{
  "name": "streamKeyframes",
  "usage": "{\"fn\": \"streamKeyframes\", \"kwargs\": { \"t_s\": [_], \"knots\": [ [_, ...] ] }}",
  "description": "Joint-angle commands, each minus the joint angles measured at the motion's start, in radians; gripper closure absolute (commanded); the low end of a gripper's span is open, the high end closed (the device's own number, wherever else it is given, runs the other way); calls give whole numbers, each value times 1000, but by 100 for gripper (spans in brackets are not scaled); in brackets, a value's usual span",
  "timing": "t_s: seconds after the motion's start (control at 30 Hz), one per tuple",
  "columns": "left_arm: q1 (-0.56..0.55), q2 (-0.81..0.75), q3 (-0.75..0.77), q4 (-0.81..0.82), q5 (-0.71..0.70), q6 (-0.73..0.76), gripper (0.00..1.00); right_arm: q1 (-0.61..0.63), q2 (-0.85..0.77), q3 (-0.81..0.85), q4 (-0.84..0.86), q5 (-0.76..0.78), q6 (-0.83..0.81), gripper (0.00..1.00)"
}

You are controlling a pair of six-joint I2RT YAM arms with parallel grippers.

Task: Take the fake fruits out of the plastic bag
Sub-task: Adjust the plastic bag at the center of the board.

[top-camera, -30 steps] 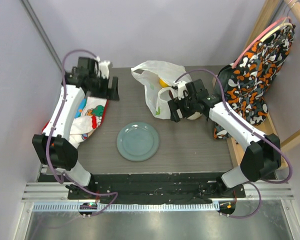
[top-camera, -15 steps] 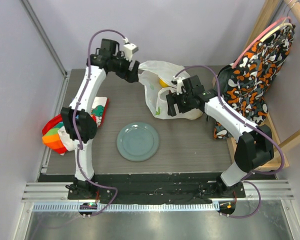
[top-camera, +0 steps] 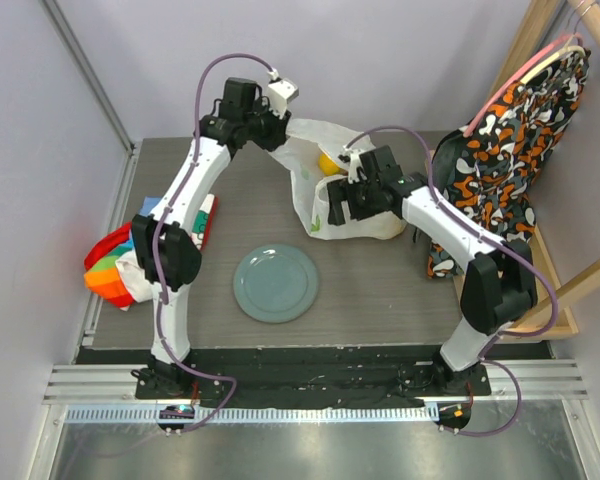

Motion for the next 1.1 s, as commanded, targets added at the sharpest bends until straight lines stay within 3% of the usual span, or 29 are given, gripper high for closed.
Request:
{"fn": "streamKeyframes", "kwargs": {
  "t_s": [0.0,0.03,0.33,0.47,0.53,0.57,0.6,0.67,0.73,0.87,1.07],
  "knots": [
    [6,-60,-19,62,-30,-26,95,4,111,172,79,-6,76,14],
    [8,-69,-37,70,-36,-35,100,13,132,192,77,-6,74,15],
    [12,-132,-136,75,-53,-149,100,82,292,295,83,70,41,15],
    [14,-143,-149,71,-56,-158,100,112,355,320,96,194,31,16],
    [16,-155,-162,70,-61,-164,100,117,382,344,108,246,21,23],
    [22,-158,-165,71,-61,-164,100,117,390,358,108,244,10,45],
    [26,-160,-162,71,-64,-170,100,117,390,373,106,238,-24,60],
    [46,-157,-147,74,-80,-181,100,114,375,423,108,228,-64,99],
    [61,-132,-93,81,-175,-216,100,99,361,494,113,201,-111,99],
    [147,-101,2,116,-223,-307,100,47,341,622,181,124,-153,99],
    [196,-120,84,154,-222,-324,100,-28,387,887,235,113,-220,99]
  ]
}}
